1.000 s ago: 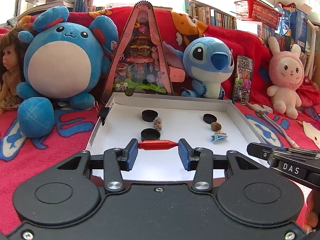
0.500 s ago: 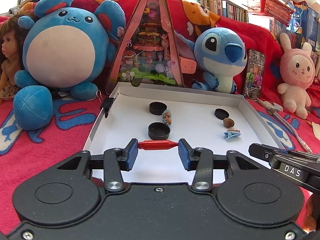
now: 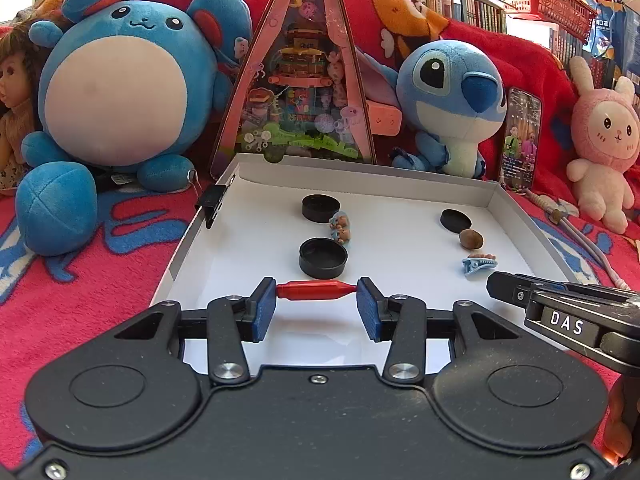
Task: Organize rigid objects
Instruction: 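Carry the crayon in the left tool while the right tool carries the nut into the box, then open the left tool on the crayon while the right tool releases the nut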
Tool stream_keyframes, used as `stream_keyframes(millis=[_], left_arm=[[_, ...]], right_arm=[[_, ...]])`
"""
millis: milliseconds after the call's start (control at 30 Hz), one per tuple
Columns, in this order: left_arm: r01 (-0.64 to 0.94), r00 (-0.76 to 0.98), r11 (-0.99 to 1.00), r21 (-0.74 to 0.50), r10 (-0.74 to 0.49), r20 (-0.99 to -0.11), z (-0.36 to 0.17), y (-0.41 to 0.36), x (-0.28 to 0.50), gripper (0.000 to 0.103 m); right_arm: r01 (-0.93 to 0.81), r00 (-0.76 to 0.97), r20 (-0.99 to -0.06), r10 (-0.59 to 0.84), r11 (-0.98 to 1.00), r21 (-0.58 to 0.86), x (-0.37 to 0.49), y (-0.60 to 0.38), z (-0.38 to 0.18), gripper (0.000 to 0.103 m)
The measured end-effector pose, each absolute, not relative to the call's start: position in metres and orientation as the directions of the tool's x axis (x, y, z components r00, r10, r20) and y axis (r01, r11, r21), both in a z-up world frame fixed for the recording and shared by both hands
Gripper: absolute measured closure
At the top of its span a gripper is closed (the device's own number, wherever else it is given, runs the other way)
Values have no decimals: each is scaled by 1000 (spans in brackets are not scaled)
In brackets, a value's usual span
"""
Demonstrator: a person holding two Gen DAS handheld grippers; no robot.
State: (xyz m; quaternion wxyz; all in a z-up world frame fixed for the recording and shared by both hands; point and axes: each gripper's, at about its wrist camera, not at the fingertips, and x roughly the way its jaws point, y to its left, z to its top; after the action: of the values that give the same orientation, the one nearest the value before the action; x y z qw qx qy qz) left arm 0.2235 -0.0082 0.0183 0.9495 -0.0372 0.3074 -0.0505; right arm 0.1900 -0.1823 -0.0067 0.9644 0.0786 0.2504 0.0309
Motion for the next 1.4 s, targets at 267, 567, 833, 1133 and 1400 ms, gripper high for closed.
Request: stream_keyframes(millis=[267, 567, 833, 1133, 1400], left_arm=[[63, 799, 994, -94, -106, -591, 12, -10, 229, 61], [62, 802, 996, -63, -87, -591, 11, -13, 234, 61], [62, 807, 998, -25, -64, -587, 9, -18, 234, 61], [60, 803, 997, -39, -71, -592, 10, -17, 234, 60], [61, 811, 998, -25, -64, -581, 18, -16, 225, 51]], right_arm=[[-14, 867, -491, 87, 989, 150, 198, -180, -7, 80], [-5, 860, -505, 76, 990, 140, 204, -181, -10, 80], [1, 861, -504, 65, 992, 130, 205, -180, -11, 80], [-1, 859, -508, 66, 992, 128, 205, -181, -10, 78], [-10, 861, -503, 71, 993, 122, 198, -180, -7, 68]])
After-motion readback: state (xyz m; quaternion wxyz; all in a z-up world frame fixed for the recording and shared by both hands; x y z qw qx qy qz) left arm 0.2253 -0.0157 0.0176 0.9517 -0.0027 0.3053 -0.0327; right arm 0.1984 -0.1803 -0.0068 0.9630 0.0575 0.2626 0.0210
